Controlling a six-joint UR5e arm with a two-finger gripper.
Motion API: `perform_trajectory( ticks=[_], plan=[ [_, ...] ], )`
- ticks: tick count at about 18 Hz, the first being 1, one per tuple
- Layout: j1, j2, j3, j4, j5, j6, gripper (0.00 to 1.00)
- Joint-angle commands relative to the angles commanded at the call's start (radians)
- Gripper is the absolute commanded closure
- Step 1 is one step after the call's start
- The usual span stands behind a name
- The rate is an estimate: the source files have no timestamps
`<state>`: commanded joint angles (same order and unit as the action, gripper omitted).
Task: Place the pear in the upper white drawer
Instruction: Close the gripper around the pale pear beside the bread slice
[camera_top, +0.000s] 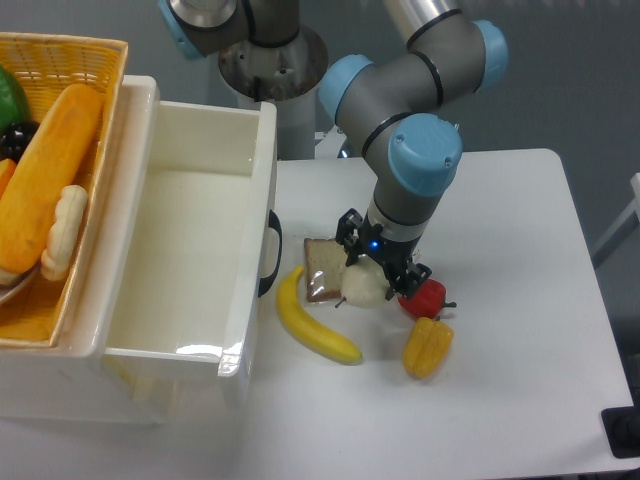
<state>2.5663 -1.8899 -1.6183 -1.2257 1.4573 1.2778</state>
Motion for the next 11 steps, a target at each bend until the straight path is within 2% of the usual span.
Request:
perform_trajectory(
  ticks=[11],
  plan=[
    [0.008,0.015,0.044,-0.011,-0.014,-0.07,0.46]
  ],
)
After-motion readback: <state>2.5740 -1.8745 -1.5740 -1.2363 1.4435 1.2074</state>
